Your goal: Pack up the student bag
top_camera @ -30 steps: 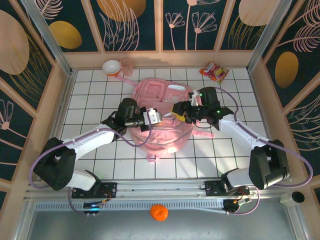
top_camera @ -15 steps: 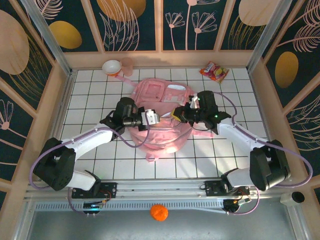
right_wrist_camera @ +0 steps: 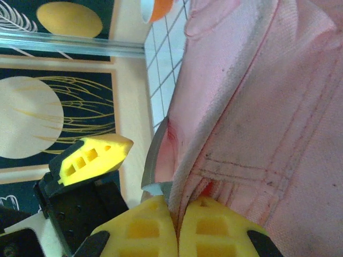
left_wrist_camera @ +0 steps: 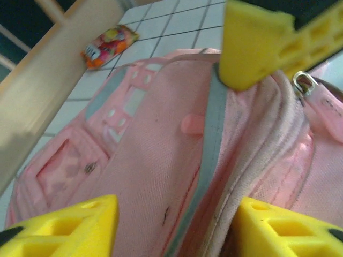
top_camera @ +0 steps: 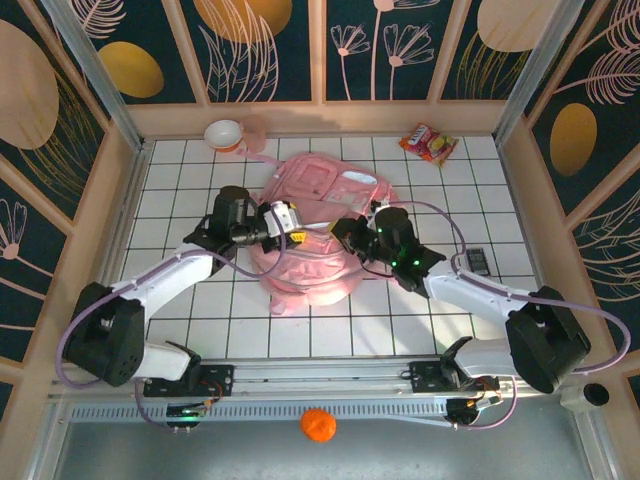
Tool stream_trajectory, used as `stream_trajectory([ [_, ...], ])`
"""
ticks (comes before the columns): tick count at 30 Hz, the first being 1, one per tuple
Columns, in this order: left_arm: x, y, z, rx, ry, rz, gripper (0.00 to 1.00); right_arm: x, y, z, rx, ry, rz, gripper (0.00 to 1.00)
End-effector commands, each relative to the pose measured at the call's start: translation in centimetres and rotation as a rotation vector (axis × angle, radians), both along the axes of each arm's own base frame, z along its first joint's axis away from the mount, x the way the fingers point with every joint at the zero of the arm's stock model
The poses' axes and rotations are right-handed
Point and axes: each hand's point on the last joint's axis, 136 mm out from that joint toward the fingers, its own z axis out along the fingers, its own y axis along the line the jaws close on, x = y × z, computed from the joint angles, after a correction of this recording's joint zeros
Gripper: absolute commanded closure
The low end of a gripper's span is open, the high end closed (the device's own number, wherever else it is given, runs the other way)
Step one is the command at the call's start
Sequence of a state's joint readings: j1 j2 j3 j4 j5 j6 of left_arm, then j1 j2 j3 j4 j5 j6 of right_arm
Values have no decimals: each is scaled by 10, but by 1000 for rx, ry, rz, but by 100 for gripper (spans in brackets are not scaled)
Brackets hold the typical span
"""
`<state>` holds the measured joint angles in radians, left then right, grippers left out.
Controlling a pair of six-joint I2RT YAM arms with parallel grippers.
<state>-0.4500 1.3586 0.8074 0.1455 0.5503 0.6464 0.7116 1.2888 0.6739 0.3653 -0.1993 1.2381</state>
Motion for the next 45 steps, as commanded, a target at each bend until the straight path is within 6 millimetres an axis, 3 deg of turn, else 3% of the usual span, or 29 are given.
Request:
stream_trajectory([
  [1,-4,13,53,-148,-7,123,41,11,18,61,151,-166,-45,100],
  [4,-30,21,54,-154,-12,175,39,16,28,65,184,-175,-57,100],
  [9,-60,24,32,-145,47,273,39,18,45,65,203,-173,-46,100],
  [13,-66,20,17,-162,113,318,41,17,47,65,207,-170,-54,100],
  [16,-71,7,10,-165,150,294,41,16,46,64,199,-167,-66,100],
  [23,-66,-19,10,-209,184,293,46,14,47,68,177,-171,-74,100],
  [28,-53,-18,9,-255,200,389,49,13,48,69,175,-166,-73,100],
  [33,-52,-27,18,-339,228,380,52,9,52,67,172,-152,-68,100],
  [37,-46,-24,12,-334,232,422,64,7,54,69,175,-149,-62,100],
  [42,-43,-19,-7,-237,222,448,67,7,56,73,169,-152,-56,100],
  [45,-45,-14,-13,-198,207,449,81,7,56,73,147,-149,-51,100],
])
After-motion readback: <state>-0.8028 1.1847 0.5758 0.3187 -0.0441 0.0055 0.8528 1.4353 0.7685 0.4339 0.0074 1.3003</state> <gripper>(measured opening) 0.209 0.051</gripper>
